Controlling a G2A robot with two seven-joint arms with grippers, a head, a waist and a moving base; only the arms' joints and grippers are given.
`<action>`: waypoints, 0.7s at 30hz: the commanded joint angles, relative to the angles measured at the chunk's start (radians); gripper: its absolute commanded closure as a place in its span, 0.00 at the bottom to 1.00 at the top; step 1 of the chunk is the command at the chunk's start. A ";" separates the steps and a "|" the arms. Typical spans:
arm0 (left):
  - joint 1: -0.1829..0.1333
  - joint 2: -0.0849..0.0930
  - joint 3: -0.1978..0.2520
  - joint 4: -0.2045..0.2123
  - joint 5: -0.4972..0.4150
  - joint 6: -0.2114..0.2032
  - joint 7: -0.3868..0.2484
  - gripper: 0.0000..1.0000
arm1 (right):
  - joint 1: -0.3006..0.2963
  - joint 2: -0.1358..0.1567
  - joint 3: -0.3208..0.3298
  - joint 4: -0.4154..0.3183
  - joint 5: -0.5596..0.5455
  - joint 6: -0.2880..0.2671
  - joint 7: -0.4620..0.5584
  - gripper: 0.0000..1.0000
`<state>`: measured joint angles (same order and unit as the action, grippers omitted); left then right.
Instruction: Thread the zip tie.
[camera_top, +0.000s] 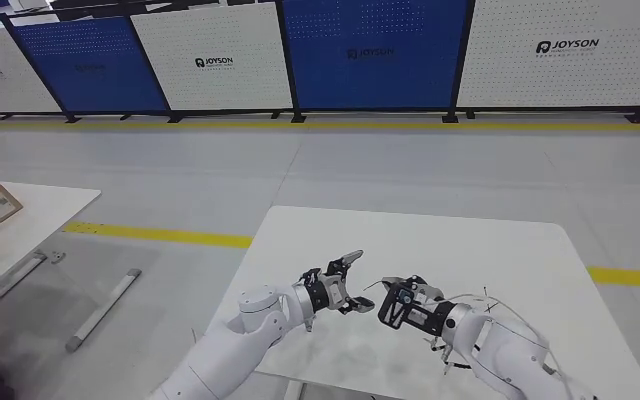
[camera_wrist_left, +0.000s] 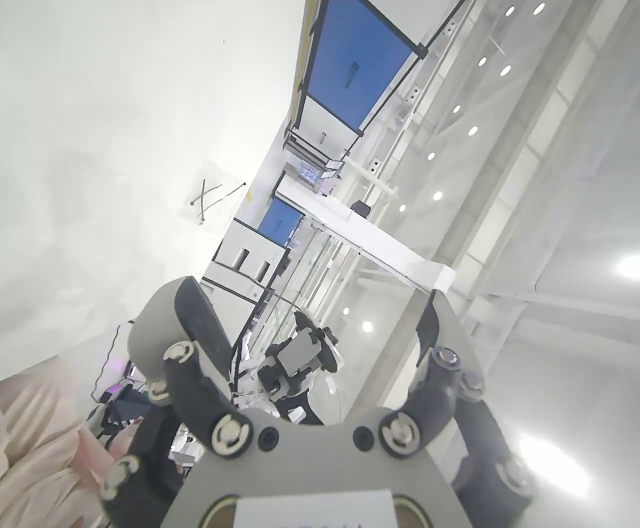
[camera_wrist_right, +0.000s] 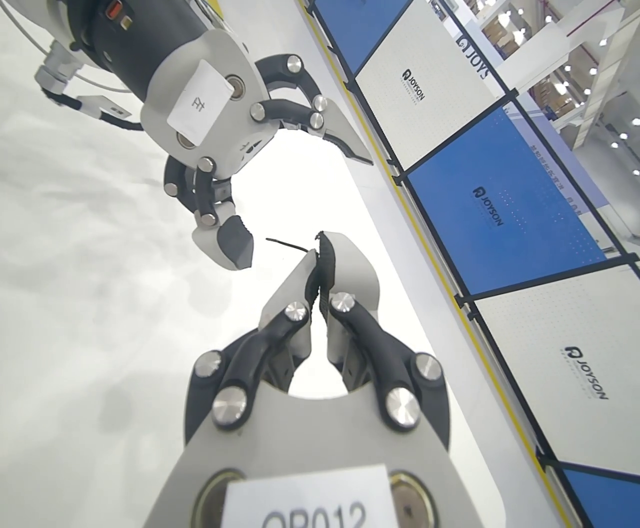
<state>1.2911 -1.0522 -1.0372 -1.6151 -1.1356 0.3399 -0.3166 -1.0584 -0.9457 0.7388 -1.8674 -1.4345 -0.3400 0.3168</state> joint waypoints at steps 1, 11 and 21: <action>-0.007 0.000 0.009 0.007 -0.018 0.000 -0.002 0.00 | 0.000 -0.005 0.000 0.001 -0.010 0.004 -0.001 1.00; -0.011 -0.002 0.007 0.001 -0.023 -0.017 0.031 0.00 | -0.001 -0.006 0.001 0.001 -0.012 0.007 -0.001 1.00; -0.013 -0.011 0.020 0.007 -0.017 -0.009 0.032 0.65 | -0.001 -0.006 0.001 0.001 -0.012 0.007 -0.001 1.00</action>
<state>1.2769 -1.0624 -1.0158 -1.6077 -1.1499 0.3307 -0.2852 -1.0595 -0.9518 0.7397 -1.8665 -1.4466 -0.3333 0.3162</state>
